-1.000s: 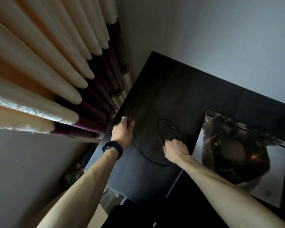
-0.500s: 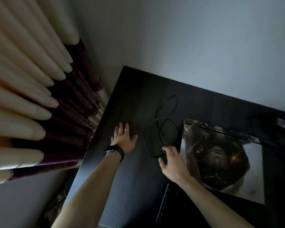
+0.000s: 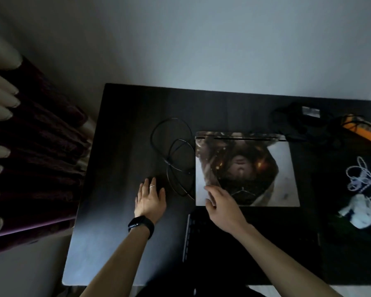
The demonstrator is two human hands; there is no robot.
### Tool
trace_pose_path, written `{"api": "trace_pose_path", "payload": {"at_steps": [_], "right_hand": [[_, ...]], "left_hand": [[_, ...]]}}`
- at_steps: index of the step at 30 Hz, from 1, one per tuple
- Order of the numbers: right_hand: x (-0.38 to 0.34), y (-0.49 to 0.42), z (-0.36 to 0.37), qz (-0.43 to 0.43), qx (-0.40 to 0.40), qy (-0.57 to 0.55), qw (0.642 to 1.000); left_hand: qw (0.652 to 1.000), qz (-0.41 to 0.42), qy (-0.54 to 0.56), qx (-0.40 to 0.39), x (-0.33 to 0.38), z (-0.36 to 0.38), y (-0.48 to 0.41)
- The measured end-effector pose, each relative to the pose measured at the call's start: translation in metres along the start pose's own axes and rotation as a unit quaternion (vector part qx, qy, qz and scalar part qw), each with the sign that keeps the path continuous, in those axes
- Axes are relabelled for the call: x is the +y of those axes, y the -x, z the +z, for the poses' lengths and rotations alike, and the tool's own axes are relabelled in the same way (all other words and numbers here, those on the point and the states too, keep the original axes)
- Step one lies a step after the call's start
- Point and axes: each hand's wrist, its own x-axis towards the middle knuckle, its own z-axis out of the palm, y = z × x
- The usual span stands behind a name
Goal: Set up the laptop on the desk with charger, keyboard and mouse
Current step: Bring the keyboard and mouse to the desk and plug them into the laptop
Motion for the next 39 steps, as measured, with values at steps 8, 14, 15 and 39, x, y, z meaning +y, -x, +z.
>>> {"api": "trace_pose_path", "payload": {"at_steps": [8, 14, 15, 39], "right_hand": [[0.126, 0.088, -0.038, 0.158, 0.018, 0.059, 0.986], [0.182, 0.130, -0.055, 0.351, -0.040, 0.013, 0.935], [0.194, 0.138, -0.057, 0.388, -0.053, -0.027, 0.920], [0.250, 0.156, -0.063, 0.227, -0.012, -0.057, 0.972]], "left_hand": [[0.977, 0.180, -0.083, 0.081, 0.052, 0.024, 0.032], [0.985, 0.067, -0.143, -0.074, 0.086, 0.048, 0.044], [0.989, 0.029, -0.123, -0.080, 0.086, 0.055, 0.053], [0.989, -0.121, 0.059, 0.059, 0.080, 0.106, 0.122]]}}
